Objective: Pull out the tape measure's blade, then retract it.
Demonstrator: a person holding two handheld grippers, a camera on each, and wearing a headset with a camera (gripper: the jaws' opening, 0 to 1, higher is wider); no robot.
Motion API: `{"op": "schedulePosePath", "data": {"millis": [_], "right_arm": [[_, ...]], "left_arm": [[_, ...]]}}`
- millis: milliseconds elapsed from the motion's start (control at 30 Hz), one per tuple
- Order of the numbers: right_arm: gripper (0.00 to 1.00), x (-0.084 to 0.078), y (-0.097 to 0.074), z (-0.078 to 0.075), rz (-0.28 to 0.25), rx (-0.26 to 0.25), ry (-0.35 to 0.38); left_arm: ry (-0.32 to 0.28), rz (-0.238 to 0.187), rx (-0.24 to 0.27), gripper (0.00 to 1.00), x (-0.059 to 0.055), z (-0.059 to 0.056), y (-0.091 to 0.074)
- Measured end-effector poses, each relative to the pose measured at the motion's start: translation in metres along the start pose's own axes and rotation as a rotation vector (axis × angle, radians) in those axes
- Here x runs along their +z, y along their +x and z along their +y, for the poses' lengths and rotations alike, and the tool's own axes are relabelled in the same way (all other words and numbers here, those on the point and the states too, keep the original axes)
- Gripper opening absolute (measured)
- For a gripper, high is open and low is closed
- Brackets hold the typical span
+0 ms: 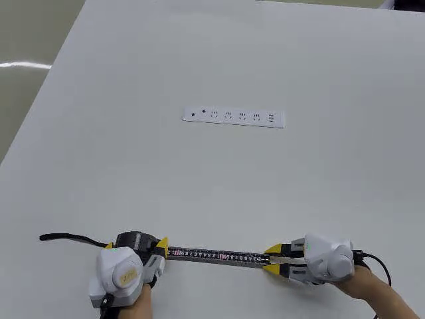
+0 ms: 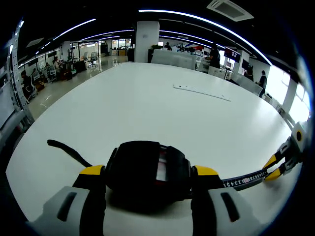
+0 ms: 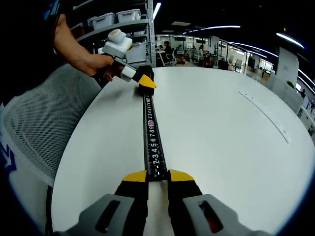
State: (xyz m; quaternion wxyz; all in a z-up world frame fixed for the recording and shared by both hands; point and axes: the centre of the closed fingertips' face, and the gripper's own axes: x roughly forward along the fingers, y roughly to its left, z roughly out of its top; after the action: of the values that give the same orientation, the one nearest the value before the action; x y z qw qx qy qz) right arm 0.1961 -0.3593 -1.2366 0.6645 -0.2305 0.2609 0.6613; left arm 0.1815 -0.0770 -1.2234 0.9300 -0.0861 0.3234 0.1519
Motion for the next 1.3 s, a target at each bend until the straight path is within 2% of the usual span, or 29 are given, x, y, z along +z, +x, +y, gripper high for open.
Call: {"op": "schedulePosePath", "data": {"millis": [633, 1067, 1167, 1300], "right_arm": [[0.13, 0.0040, -0.0003, -0.0005, -0.006, -0.001, -0.001], [0.13, 0.0063, 0.0014, -0.0018, -0.008, -0.002, -0.002], [0.13, 0.0055, 0.0018, -0.0010, -0.005, -0.001, -0.003], [0.13, 0.0055, 0.0018, -0.0003, -0.005, 0.000, 0.000]], "left_arm": [[-0.018, 0.003, -0.032, 0.66, 0.0007, -0.0002, -0.0014], [-0.004, -0.008, -0.022, 0.69, 0.0021, -0.0014, -0.0004], [-0.065, -0.022, -0.017, 0.69, 0.0050, -0.0007, -0.0004], [-0.059, -0.010, -0.013, 0.69, 0.0044, -0.0010, 0.0004]]}}
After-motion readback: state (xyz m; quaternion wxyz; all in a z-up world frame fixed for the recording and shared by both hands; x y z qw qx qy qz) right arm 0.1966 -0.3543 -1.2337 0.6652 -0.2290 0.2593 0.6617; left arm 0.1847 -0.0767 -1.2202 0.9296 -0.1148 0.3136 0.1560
